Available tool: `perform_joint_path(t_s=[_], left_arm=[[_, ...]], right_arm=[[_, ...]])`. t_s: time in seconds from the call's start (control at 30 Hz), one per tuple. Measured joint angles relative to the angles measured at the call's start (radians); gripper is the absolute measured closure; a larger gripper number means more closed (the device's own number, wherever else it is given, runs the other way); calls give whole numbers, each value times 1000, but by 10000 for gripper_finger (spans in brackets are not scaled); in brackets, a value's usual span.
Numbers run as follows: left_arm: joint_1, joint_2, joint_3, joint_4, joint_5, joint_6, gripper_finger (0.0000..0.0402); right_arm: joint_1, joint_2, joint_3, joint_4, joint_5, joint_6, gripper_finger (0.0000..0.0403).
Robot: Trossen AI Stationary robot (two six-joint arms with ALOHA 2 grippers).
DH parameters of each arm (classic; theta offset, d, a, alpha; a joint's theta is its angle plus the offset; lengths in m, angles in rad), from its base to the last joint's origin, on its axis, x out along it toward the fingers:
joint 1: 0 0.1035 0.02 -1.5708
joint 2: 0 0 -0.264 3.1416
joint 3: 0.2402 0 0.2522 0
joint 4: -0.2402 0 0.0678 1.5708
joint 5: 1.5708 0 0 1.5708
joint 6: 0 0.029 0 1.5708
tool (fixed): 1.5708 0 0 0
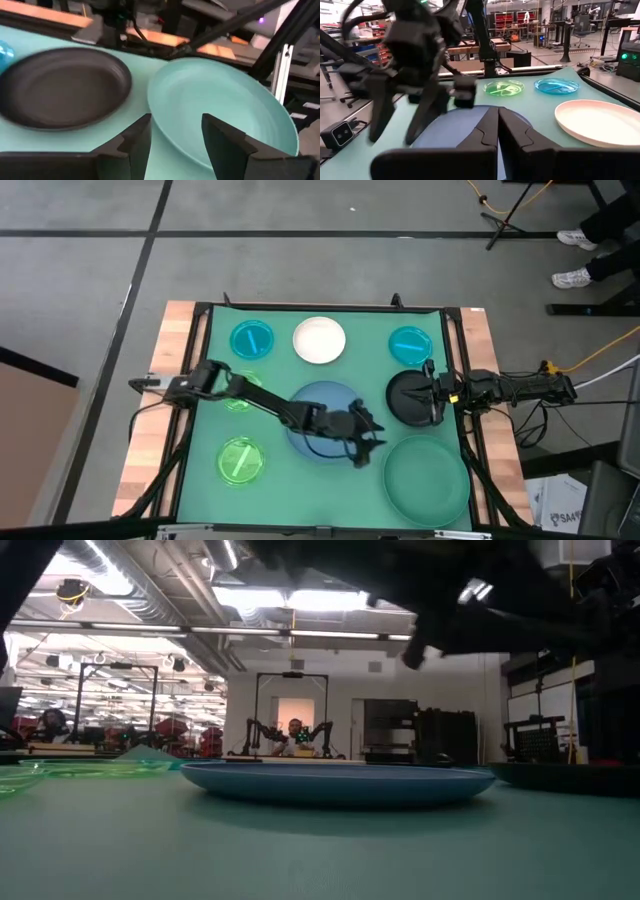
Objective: Stack plastic plates
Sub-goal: Stack the green plate on top of the blue plate
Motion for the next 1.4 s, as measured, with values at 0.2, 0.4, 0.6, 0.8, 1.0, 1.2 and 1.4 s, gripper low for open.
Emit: perform_joint_path(t_s=[0.2,0.4,0.6,0.8,1.0,1.2,1.4], left_arm=[[-15,139,263,-277,-22,-102,244],[-28,248,448,-415,-35,-103,251],[-24,277,465,-410,-63,-105,257],[-21,286,465,-406,-63,-194,257],[-15,286,464,-410,-29,-258,257],[-16,303,463,-412,-19,-288,257],[-15,336,463,-397,14,-315,257]], right_arm=[[0,0,0,-7,-35,0,400],[0,0,0,-8,-42,-2,400],[0,0,0,-12,-61,0,400],[0,0,0,-12,-61,0,400],[0,0,0,-12,-61,0,400],[0,0,0,-12,-61,0,400],[0,0,0,-12,-60,0,400]])
